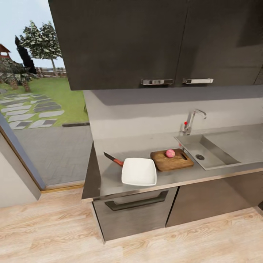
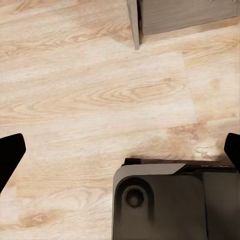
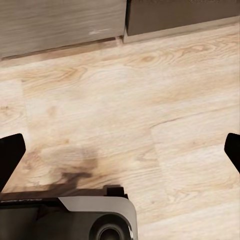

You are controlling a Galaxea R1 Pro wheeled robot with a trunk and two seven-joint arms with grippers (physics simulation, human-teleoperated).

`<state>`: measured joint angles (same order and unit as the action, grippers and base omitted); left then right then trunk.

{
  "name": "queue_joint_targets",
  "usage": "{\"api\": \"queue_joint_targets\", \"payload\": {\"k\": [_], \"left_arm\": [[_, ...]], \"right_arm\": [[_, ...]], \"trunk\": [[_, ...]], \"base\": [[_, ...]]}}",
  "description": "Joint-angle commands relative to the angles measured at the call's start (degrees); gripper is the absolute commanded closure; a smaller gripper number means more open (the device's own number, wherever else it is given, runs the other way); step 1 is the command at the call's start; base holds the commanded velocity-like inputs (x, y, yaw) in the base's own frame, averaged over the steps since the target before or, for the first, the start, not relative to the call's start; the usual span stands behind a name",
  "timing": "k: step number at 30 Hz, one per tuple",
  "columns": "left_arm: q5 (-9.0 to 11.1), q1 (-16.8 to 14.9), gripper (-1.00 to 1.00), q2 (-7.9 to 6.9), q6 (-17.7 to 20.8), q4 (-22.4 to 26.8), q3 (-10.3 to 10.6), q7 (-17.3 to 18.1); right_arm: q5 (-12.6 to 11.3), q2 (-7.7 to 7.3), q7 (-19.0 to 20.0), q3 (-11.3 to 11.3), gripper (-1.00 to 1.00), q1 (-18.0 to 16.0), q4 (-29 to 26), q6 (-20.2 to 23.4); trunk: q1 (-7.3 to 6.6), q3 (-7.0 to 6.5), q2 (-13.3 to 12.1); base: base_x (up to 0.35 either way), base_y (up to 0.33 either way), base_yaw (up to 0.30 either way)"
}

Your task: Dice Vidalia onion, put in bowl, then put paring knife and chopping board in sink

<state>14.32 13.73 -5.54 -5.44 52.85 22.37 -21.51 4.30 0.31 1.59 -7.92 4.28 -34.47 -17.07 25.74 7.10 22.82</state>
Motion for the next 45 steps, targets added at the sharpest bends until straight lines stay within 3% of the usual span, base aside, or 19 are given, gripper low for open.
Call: {"api": "queue_joint_targets", "payload": {"k": [1,25,45], "left_arm": [[0.61,-0.02,-1.0,-0.08,-0.28,0.06,0.3,-0.38],[0.53,-0.02,-1.0,-0.08,-0.28,-1.08,0.23,-0.38],[0.53,-0.02,-1.0,0.44,-0.19,-1.42,0.22,-0.38]], "right_arm": [[0.45,0.04,0.17,-0.26,-1.0,0.0,-0.07,-0.09],[0.61,0.04,-0.22,-0.13,-1.0,0.01,-0.98,-0.13],[0.54,0.08,-0.43,-0.35,-1.0,-0.03,-6.45,-0.16]], "trunk": [[0.04,-0.01,0.1],[0.04,-0.52,0.1],[0.04,-0.52,0.1]], "base": [[0.0,0.001,-0.07],[0.0,0.0,-0.015],[0.0,0.0,0.0]]}}
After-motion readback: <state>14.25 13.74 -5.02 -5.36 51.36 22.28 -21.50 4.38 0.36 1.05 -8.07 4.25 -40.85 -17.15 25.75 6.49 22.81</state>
